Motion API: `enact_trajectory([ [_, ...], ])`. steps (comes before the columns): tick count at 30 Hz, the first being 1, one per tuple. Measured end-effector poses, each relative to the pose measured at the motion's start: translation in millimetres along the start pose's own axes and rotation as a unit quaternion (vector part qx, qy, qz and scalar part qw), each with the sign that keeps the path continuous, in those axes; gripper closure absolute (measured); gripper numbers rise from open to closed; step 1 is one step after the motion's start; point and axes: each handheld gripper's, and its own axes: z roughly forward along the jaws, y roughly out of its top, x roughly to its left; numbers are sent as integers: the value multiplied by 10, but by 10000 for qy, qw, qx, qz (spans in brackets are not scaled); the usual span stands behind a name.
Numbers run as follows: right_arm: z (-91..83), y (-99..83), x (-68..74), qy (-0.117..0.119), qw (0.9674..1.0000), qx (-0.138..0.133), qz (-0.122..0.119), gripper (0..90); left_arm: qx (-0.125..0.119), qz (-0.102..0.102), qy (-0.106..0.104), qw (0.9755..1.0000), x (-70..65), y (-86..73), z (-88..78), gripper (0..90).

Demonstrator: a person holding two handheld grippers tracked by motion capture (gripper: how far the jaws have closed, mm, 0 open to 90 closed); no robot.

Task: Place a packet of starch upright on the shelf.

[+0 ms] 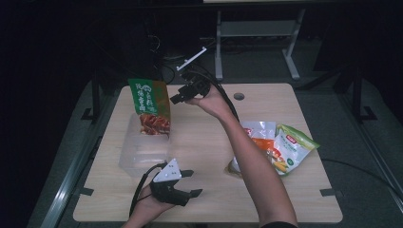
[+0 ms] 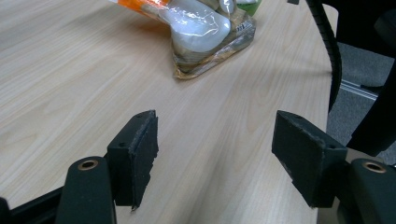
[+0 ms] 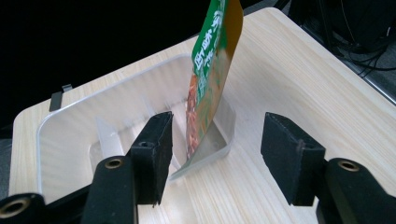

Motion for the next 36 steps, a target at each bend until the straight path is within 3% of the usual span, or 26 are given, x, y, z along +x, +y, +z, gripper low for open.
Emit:
enact_trajectory([
  [3, -31, -26, -14, -19, 10000, -13, -50, 421, -6, -19, 25, 10000, 12, -4, -6, 302],
  [23, -524, -507, -88, -211, 9993, 97, 301, 379, 39, -30, 40, 10000, 15, -3, 38, 291],
  [36, -886, -1030, -160, -430, 9971, 201, 591, 365, 71, -25, -2, 10000, 4, -7, 75, 284],
])
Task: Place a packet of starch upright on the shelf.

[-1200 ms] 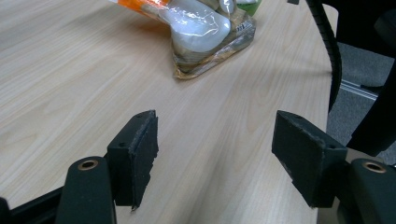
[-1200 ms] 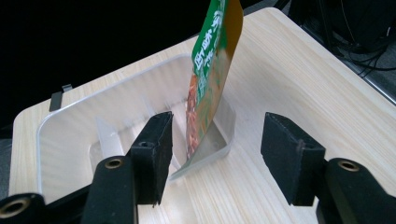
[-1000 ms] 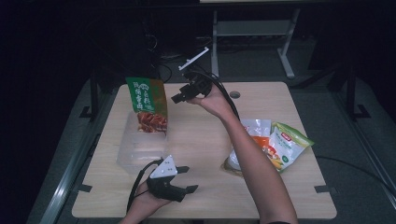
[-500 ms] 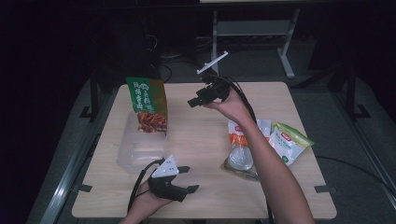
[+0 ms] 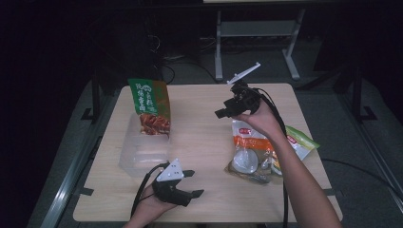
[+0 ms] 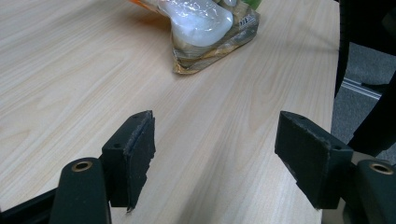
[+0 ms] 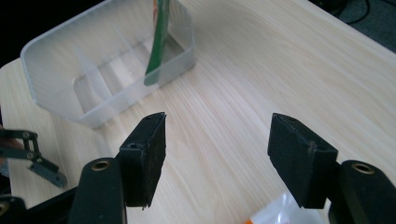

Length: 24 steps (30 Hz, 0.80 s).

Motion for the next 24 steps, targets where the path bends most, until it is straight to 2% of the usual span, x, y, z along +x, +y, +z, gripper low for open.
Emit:
enact_trajectory([
  [4, -63, -145, -53, -40, 9999, 24, 133, 364, -3, -49, 8, 10000, 4, -1, -5, 283],
  [18, -252, -541, -156, -191, 9992, 84, 351, 361, -15, -7, 36, 10000, 17, 0, -8, 283],
  [19, -272, -622, -171, -232, 9989, 155, 380, 361, -19, -20, 36, 10000, 18, -2, -8, 283],
  [24, -310, -793, -198, -260, 9983, 178, 499, 361, -23, -37, 27, 10000, 15, -2, -5, 283],
])
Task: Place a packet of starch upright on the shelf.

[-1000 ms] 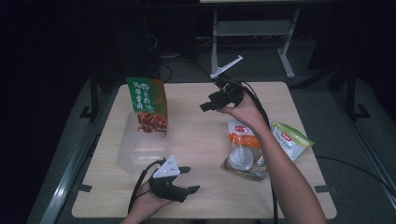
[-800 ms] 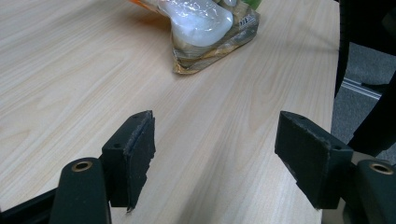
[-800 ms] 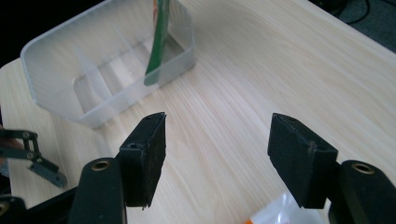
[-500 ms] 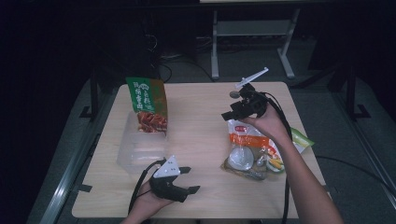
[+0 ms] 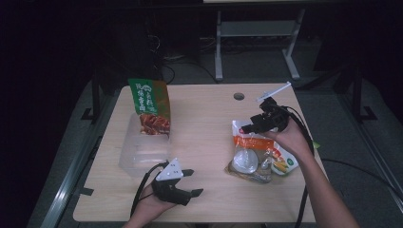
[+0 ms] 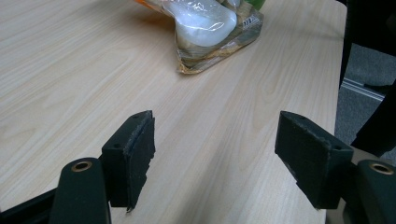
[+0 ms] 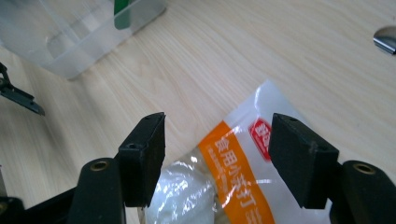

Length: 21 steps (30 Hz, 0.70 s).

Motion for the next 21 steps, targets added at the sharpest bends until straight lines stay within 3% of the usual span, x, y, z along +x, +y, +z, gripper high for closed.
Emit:
enact_trajectory([
  [21, -107, -534, -147, -131, 9993, 142, 335, 363, 63, 16, 21, 10000, -8, -3, 9, 283],
])
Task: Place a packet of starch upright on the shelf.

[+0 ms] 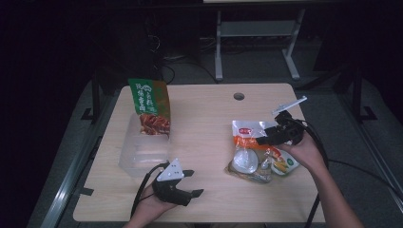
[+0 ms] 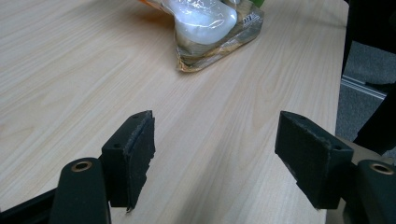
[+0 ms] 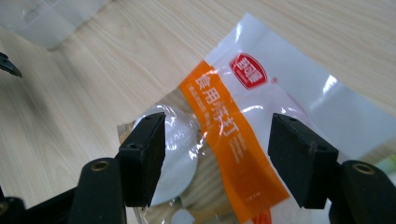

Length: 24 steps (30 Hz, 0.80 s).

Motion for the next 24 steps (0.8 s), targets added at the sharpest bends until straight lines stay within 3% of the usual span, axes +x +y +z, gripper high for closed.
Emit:
enact_trajectory([
  [24, -40, -316, -180, -278, 9993, 88, 249, 381, 5, -34, 18, 10000, 0, 1, -3, 283],
])
